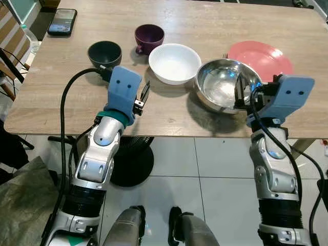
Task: Setting the table
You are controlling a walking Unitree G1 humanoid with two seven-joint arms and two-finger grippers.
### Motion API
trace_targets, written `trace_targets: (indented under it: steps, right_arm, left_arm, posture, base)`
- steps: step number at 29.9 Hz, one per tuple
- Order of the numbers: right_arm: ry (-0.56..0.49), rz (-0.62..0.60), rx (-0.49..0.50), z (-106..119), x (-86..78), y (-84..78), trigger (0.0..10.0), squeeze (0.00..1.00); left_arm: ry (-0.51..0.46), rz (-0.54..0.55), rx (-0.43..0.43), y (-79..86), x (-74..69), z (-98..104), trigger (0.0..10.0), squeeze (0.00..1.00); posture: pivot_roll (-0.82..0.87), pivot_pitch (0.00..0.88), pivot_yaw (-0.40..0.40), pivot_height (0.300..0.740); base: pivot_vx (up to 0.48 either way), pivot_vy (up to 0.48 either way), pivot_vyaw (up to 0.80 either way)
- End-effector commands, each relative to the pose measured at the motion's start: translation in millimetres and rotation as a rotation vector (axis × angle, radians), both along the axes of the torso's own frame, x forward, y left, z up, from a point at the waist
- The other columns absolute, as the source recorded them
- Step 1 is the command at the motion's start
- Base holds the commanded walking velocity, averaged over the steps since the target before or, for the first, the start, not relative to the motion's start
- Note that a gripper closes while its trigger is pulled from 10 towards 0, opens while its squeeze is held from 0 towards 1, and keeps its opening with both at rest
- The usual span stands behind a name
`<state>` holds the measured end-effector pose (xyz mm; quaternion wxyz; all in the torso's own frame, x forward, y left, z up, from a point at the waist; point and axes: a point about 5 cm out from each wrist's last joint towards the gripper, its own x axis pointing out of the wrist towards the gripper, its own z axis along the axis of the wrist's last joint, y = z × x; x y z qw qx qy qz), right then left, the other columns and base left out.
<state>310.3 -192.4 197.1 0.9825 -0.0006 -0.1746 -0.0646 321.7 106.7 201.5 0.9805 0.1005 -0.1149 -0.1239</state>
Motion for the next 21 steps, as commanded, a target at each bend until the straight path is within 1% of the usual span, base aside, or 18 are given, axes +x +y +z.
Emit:
trace_targets:
  steps: [1, 6, 10, 18, 21]
  right_arm:
    - [0.001, -0.014, 0.018, -1.5, 0.3, -0.1, 10.0, 0.0]
    - [0.002, -0.013, 0.017, -2.1, -0.3, 0.2, 10.0, 0.0]
    - [0.008, -0.018, 0.016, -3.5, 0.1, -2.5, 10.0, 0.0]
    - [0.0, -0.01, 0.019, -1.3, 1.0, 2.4, 10.0, 0.0]
    - [0.004, -0.017, 0.017, -2.3, 0.2, -0.8, 10.0, 0.0]
  left_arm:
    - [0.019, -0.014, 0.007, -2.3, -0.2, -4.3, 10.0, 0.0]
    - [0.019, -0.014, 0.007, -2.4, 0.2, -4.3, 10.0, 0.0]
    - [0.017, -0.01, -0.004, -3.9, -0.1, -3.3, 10.0, 0.0]
    - [0.013, -0.019, -0.021, -6.0, 1.1, -2.3, 10.0, 0.0]
    - [0.013, -0.021, -0.022, -7.8, 1.4, -1.5, 10.0, 0.0]
  posture:
    - [0.16, 0.108, 0.014, 0.74]
    - [0.16, 0.11, 0.013, 0.74]
    - [0.17, 0.112, 0.016, 0.74]
    - [0.16, 0.115, 0.014, 0.74]
    - [0.16, 0.117, 0.016, 0.74]
  base:
    - [0.0, 0.0, 0.0]
    - [0.0, 0.0, 0.0]
    - [0.0, 0.0, 0.0]
    - [0.0, 0.0, 0.0]
    - [0.0, 0.0, 0.0]
